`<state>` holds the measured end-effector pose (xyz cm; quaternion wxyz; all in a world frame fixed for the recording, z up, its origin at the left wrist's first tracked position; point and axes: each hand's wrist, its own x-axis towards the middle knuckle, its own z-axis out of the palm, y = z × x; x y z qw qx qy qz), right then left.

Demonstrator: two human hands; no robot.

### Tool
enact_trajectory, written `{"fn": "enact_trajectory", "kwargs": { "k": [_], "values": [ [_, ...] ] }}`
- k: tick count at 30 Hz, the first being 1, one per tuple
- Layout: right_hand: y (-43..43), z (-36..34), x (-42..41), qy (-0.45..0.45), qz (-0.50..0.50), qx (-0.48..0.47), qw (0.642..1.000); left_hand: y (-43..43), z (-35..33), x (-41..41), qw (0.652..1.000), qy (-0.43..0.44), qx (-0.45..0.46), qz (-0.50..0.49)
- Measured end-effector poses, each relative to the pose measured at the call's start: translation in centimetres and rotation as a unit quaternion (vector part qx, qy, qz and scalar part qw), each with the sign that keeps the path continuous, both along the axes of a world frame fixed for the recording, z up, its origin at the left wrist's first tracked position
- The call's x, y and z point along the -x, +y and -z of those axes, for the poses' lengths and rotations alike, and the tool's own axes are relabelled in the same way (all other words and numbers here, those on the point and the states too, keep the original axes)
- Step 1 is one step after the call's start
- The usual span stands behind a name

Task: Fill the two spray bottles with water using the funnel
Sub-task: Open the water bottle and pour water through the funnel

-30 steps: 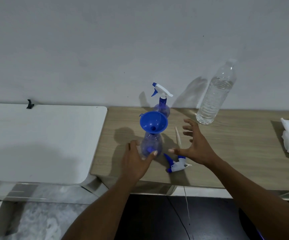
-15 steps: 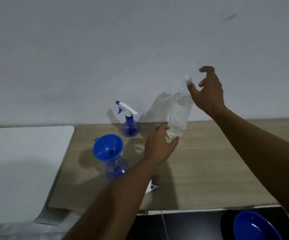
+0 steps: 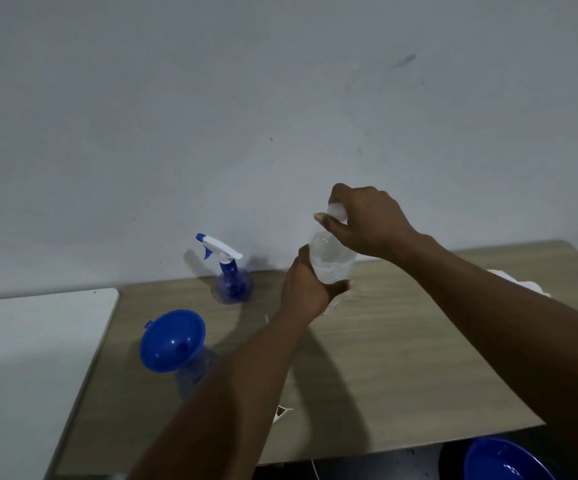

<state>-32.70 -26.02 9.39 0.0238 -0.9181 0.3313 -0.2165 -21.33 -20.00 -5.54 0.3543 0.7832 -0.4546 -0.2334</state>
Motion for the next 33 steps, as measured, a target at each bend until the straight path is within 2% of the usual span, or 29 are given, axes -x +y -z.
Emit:
{"fn": "enact_trajectory", "kwargs": {
  "k": [2,5,8,11,14,18,24,29,33],
  "values": [
    [1.3,0.1,0.9,-0.010,0.003,-0.006,1.000,2.5,-1.2,0.6,1.000,0.003,0.018,0.009],
    [3.3,-0.2,2.1,-0.010,0.006,-0.041,0.999,5.3,-2.5,0.7,0.998,-0.030,-0.010,0.051],
    [5.1,-0.9,2.9,0.025,0.024,-0.064,0.997,7.5,-3.5,0.5,0.993,-0.038,-0.032,0.105],
    [6.6,-1.8,3.3,0.074,0.040,-0.034,0.996,9.2,-3.8,0.5,0.988,-0.027,-0.027,0.148],
    [7.6,-2.8,3.5,0.121,-0.022,-0.061,0.991,10.1,-4.0,0.5,0.985,-0.022,-0.032,0.170],
    [7.8,-4.4,4.3,0.163,-0.104,-0.163,0.967,10.7,-4.0,0.5,0.983,-0.016,-0.038,0.180],
    [8.1,-4.7,3.9,0.206,0.009,-0.092,0.974,10.8,-4.3,0.5,0.981,-0.015,-0.035,0.188],
    [7.9,-6.0,4.8,0.206,-0.091,-0.146,0.963,10.6,-4.2,0.6,0.979,-0.015,-0.046,0.197],
    [8.0,-6.3,5.5,0.186,-0.108,-0.154,0.964,10.3,-4.3,0.6,0.975,-0.018,-0.046,0.215]
  ]
}}
